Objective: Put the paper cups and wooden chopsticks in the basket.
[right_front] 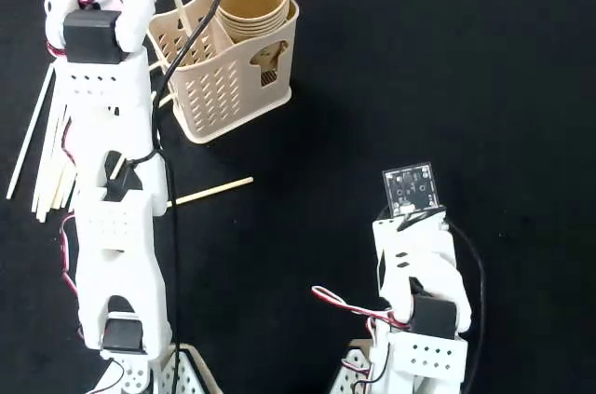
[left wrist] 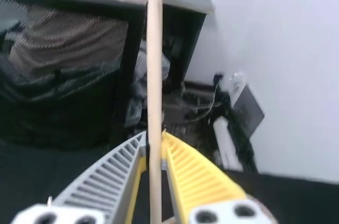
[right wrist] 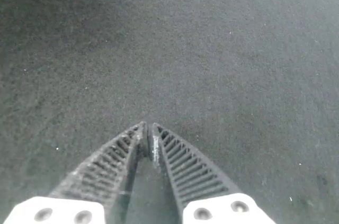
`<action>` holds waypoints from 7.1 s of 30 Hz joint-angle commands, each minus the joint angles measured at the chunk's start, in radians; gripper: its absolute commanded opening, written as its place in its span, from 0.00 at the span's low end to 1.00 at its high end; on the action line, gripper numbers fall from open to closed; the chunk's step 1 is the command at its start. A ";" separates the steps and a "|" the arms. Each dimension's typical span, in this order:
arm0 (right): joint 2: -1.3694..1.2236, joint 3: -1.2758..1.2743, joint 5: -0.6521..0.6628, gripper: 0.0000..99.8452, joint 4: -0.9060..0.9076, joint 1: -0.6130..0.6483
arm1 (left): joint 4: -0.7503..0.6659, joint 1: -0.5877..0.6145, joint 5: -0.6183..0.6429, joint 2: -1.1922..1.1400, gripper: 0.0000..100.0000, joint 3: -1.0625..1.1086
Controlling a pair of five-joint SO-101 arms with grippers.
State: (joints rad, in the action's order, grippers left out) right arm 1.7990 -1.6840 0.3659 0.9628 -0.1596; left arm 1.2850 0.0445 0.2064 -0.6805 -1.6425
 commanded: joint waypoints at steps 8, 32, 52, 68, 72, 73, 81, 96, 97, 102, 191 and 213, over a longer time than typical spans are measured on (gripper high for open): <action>0.067 -0.001 0.006 0.01 -0.003 0.014 | 0.351 0.021 -0.057 0.305 0.03 -0.022; 0.067 -0.001 0.006 0.01 0.000 0.014 | 0.482 -0.004 -0.072 0.996 0.03 0.306; 0.067 -0.001 0.006 0.01 -0.002 0.015 | -1.292 -0.099 -0.167 1.915 0.03 2.416; 0.067 -0.001 0.006 0.01 -0.005 0.015 | -1.473 0.051 0.005 1.140 0.03 2.161; 0.067 -0.001 0.006 0.01 -0.005 0.015 | -1.418 0.042 0.026 1.099 0.03 2.126; 0.067 -0.001 0.006 0.01 -0.005 0.015 | -1.398 0.033 0.026 1.099 0.03 2.118; 0.067 -0.001 0.006 0.01 -0.005 0.015 | -1.332 -0.001 0.026 1.092 0.03 2.117; 0.067 -0.001 0.006 0.01 -0.003 0.014 | -0.443 0.051 -0.120 1.076 0.22 1.609; 0.067 -0.001 0.006 0.01 -0.003 0.014 | -0.356 0.077 -0.121 1.060 0.23 1.549; 0.067 -0.001 0.006 0.01 -0.003 0.014 | -0.025 0.254 -0.153 0.961 0.23 1.287; 0.067 -0.001 0.008 0.01 -0.005 0.012 | 0.480 0.506 -0.255 0.061 0.03 0.180; 0.067 -0.001 0.008 0.01 -0.003 0.014 | 0.288 0.410 -0.207 0.772 0.03 1.168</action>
State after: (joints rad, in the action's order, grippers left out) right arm 1.7990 -1.6840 0.3659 0.9628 -0.1596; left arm 1.7223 0.4787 -0.0115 -0.1496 -0.6697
